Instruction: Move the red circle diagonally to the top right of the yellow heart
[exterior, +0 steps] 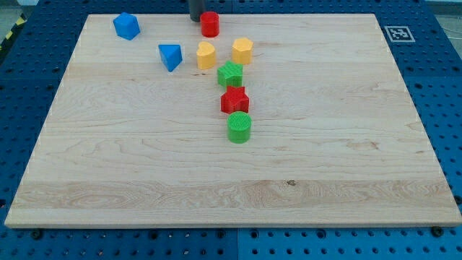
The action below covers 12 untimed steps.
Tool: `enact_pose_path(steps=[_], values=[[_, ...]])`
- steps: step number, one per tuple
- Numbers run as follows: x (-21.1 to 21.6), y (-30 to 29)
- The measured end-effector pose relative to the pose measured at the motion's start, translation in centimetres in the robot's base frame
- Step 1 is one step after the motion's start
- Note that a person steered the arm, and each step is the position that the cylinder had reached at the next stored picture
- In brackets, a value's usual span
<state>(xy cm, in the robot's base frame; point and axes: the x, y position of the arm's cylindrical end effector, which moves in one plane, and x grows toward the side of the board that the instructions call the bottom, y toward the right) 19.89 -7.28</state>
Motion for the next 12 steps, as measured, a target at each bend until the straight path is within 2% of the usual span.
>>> enact_pose_path(steps=[2,4,6,8,10,12], values=[[0.7,-2.5],[2.5,-1.1],[2.6,2.8],[2.6,4.1],[2.6,0.1],[2.7,-0.2]])
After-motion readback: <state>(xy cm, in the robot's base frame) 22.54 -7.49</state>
